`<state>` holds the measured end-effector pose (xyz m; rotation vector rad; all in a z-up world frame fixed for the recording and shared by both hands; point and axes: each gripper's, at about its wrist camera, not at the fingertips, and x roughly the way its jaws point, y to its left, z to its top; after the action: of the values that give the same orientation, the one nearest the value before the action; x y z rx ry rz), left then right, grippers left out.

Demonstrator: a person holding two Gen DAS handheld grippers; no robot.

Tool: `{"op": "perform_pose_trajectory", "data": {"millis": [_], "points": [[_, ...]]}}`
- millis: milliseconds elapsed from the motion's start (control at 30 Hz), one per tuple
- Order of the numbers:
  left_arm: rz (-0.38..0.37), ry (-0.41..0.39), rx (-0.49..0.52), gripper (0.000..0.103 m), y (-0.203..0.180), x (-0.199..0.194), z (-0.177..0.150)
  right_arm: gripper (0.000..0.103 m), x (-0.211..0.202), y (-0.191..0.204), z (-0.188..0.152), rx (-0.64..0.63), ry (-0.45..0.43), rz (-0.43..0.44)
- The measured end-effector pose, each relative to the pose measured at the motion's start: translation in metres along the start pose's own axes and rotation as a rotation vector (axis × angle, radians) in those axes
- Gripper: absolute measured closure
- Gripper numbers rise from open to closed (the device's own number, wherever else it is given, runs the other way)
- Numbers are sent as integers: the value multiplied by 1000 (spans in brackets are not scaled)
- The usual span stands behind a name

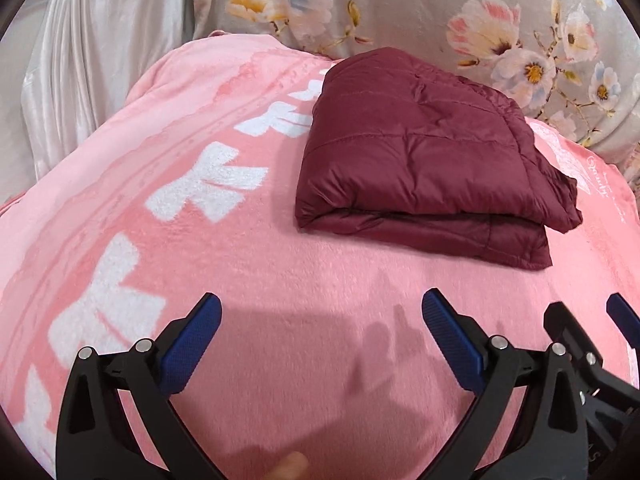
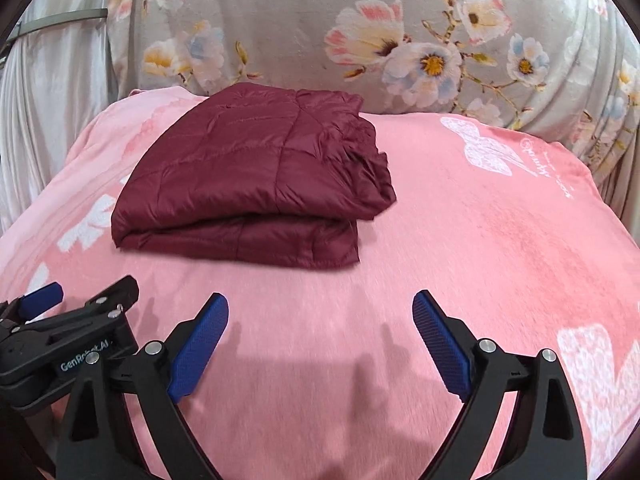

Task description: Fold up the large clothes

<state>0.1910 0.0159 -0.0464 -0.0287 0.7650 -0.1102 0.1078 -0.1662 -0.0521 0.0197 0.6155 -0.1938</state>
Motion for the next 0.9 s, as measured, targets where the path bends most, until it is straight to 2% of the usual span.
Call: {"op": "perform_pose_trajectory", "data": {"millis": [300, 433, 900], "points": [[39, -53, 99, 5, -16, -21, -14, 12, -23, -17, -23, 83, 19, 18], [46, -71, 137, 5, -24, -29, -21, 12, -34, -25, -26, 125, -25, 17], [82, -83, 112, 5, -21, -35, -25, 12, -36, -21, -29, 109, -2, 25]]}}
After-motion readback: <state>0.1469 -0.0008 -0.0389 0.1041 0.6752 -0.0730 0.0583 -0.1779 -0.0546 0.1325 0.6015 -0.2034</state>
